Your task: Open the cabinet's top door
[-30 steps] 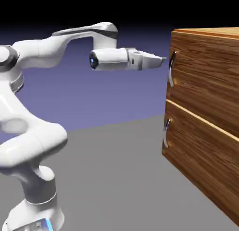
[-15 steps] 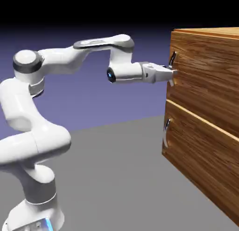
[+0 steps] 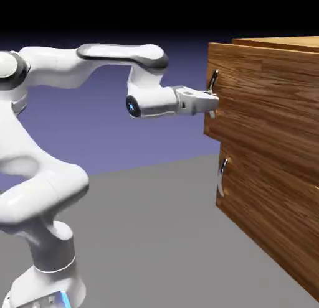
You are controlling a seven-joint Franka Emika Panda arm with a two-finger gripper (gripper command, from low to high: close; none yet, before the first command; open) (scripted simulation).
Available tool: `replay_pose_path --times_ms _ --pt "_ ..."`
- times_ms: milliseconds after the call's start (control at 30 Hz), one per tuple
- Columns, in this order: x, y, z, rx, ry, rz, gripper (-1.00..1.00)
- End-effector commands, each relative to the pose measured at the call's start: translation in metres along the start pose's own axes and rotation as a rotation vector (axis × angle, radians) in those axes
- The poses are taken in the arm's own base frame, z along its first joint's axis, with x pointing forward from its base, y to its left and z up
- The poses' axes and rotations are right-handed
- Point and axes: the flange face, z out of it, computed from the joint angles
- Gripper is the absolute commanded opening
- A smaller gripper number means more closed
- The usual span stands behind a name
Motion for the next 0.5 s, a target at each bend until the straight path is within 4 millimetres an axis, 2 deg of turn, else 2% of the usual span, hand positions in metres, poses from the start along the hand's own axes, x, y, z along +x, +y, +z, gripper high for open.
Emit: replay_pose_path --times_ms 0,467 --pt "0.002 0.002 -0.008 0.010 -0.011 0.001 -1.00" --pt "0.040 0.040 -0.128 0.189 -0.189 0.001 -1.00"
